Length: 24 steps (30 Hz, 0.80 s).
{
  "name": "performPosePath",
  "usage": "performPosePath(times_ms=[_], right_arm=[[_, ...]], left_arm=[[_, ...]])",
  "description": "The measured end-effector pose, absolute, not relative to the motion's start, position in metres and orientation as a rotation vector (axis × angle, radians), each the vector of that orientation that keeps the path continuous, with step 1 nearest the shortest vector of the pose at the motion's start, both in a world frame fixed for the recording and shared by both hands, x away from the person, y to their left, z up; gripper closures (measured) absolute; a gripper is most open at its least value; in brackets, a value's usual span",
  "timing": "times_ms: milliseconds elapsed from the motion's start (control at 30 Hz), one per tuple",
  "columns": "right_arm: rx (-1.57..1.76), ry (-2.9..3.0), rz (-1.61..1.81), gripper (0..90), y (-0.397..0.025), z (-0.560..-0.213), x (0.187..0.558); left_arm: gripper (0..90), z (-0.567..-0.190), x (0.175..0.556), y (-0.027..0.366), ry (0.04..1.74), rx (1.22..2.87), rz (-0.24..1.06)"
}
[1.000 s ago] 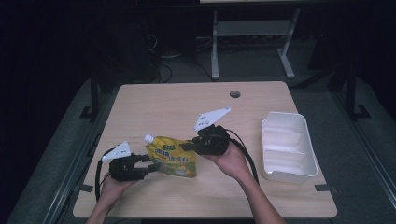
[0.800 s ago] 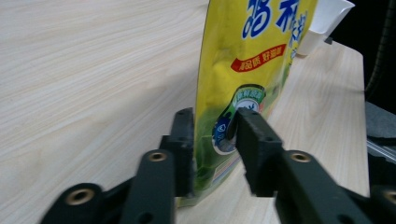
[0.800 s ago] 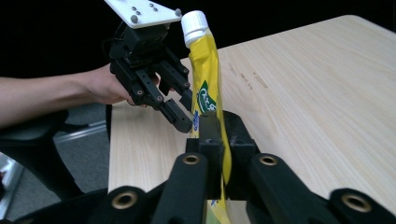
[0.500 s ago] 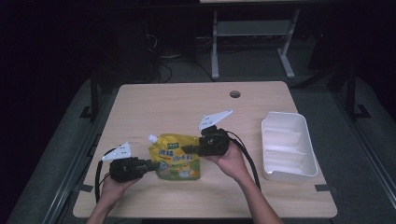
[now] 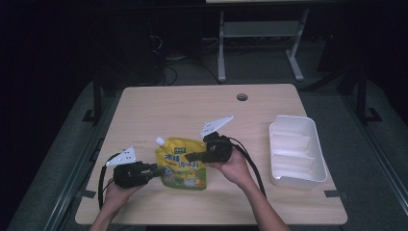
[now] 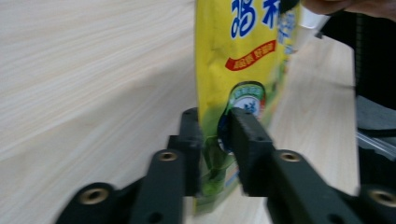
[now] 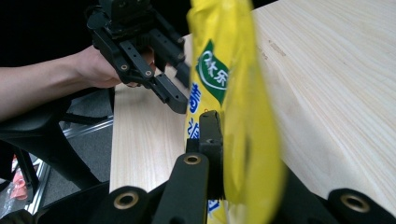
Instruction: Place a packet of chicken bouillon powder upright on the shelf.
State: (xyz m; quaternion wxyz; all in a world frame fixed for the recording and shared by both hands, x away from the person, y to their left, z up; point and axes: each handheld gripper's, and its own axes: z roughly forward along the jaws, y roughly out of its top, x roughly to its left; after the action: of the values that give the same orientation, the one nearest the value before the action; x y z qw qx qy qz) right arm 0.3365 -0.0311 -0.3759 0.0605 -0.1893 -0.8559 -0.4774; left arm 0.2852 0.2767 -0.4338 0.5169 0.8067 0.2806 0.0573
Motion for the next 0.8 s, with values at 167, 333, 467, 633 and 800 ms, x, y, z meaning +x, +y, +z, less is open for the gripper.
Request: performPosePath(times_ms=[167, 333, 467, 633, 800], right_arm=[[-0.592, -2.601, -1.466, 89.1, -0.039, -0.372, 0.337], [-0.604, -2.617, -1.476, 89.3, -0.047, -0.367, 0.337], [-0.609, -2.634, -1.464, 89.4, -0.053, -0.362, 0.336], [-0.612, -2.64, -1.48, 89.4, -0.064, -0.353, 0.335], [-0.624, -2.639, -1.484, 89.6, -0.078, -0.345, 0.335]], left_arm=[[57.0, -0.436, 0.287, 0.28, 0.7, 1.947, 0.144], [53.2, -0.437, 0.287, 0.279, 0.704, 1.963, 0.151], [51.2, -0.439, 0.287, 0.277, 0.715, 2.001, 0.163], [48.5, -0.44, 0.288, 0.278, 0.718, 2.017, 0.172], [47.8, -0.441, 0.288, 0.277, 0.722, 2.035, 0.179]])
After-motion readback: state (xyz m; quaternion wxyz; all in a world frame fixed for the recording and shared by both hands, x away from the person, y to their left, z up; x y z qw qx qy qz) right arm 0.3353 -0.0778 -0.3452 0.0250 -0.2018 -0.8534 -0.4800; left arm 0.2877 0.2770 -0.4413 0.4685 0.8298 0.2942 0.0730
